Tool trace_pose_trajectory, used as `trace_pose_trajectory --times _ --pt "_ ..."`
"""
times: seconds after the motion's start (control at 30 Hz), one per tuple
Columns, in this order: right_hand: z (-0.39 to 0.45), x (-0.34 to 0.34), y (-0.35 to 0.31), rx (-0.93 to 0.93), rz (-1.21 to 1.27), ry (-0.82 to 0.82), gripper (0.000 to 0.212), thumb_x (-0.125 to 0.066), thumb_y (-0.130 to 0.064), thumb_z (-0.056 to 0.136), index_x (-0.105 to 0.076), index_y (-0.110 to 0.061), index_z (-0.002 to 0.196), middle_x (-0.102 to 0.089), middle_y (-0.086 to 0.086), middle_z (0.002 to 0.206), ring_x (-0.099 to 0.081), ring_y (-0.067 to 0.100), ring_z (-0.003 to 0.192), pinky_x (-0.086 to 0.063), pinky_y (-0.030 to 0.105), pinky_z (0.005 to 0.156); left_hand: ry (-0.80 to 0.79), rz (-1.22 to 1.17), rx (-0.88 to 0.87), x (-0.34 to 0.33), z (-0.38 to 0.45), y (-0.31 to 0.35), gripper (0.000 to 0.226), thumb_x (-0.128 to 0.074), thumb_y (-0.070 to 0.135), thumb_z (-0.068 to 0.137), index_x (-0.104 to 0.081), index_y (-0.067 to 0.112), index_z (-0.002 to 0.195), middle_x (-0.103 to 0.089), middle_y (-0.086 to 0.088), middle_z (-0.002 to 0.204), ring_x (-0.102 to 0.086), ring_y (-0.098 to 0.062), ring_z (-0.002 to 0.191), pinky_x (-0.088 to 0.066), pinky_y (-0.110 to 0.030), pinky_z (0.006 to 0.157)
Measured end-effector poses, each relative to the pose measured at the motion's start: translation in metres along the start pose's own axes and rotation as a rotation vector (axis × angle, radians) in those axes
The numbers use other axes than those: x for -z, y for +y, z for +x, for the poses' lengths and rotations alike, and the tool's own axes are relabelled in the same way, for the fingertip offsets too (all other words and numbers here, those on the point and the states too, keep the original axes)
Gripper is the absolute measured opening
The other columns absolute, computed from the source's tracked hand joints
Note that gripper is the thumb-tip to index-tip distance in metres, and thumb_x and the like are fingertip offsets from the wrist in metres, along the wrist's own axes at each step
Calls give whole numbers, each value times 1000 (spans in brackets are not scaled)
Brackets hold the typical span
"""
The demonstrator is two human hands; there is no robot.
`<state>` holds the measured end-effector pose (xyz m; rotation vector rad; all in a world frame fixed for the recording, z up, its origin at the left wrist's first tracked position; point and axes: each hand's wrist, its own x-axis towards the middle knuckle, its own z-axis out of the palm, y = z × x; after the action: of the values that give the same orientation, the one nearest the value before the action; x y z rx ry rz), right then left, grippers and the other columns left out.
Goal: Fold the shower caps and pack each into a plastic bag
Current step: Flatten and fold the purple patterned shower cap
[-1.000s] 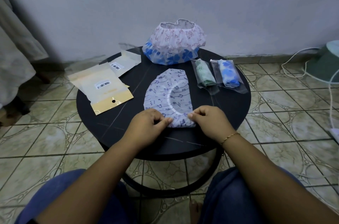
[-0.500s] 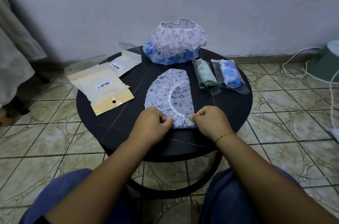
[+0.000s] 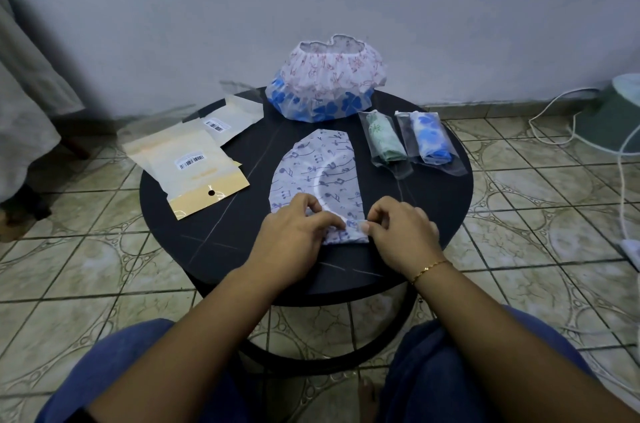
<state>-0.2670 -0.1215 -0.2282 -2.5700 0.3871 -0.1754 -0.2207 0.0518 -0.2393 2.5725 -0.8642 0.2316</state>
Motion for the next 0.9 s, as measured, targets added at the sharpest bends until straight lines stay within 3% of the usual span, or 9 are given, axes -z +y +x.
trace_pose_trajectory --times 0.1,0.2,0.33,0.47,0.67,0.9 --pt "-3 -1 7 153 -54 78 6 -59 -25 89 -56 -30 89 -46 -10 89 -43 17 99 -28 29 81 -87 1 5 1 3 -3 27 -50 26 96 -67 41 110 -48 6 115 -55 -18 92 -45 -32 76" --pt "-9 -5 18 369 -126 165 15 -58 -22 84 -67 -28 93 -55 -7 92 -48 19 93 -30 32 76 -116 -17 8 2 4 -4 29 -49 25 96 -66 42 112 -48 6 113 -53 -16 99 -44 -33 82" --pt "-16 -8 25 467 -175 69 47 -37 -43 78 -66 -27 112 -58 -10 104 -41 10 103 -23 29 80 -161 -52 27 4 5 -5 27 -51 28 94 -65 43 112 -46 9 111 -51 -12 99 -42 -30 83" --pt "-16 -7 25 460 -211 40 65 -27 -55 77 -55 -26 128 -54 -11 117 -40 9 115 -16 25 81 -266 -57 20 11 5 -6 40 -58 58 79 -59 45 117 -41 14 113 -46 -6 101 -36 -23 84" --pt "-14 -6 18 408 -253 26 59 -33 -51 82 -45 -30 136 -48 -10 120 -39 13 114 -17 27 82 -226 -33 -31 12 9 -9 29 -57 50 88 -61 43 115 -48 14 109 -52 -6 92 -41 -23 76" --pt "-4 -4 13 308 -191 -6 31 -41 -45 95 -53 -34 122 -47 -9 111 -38 14 110 -22 29 83 -330 -77 -17 20 23 -10 24 -50 49 92 -65 41 109 -52 17 103 -55 -3 89 -45 -24 79"
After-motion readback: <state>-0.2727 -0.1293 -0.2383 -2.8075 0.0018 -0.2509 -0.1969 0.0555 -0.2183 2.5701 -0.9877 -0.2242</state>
